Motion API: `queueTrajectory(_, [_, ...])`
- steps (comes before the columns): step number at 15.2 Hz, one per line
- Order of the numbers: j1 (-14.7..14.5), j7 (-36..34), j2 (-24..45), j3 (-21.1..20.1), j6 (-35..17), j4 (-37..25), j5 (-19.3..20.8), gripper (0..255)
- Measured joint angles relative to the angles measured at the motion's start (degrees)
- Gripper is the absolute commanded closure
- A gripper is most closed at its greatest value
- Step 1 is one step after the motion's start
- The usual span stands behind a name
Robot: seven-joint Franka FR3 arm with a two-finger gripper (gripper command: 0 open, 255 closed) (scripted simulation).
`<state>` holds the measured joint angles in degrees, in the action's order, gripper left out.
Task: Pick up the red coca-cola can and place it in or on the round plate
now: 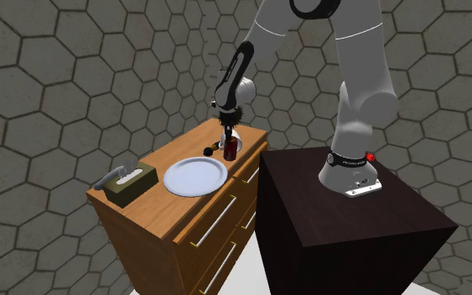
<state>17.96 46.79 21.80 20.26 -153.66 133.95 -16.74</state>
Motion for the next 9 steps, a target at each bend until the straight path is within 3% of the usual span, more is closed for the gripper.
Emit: queueTrajectory(9, [-2.09, -2.96, -5.44, 2.96, 4.35, 0.82, 4.28, 255])
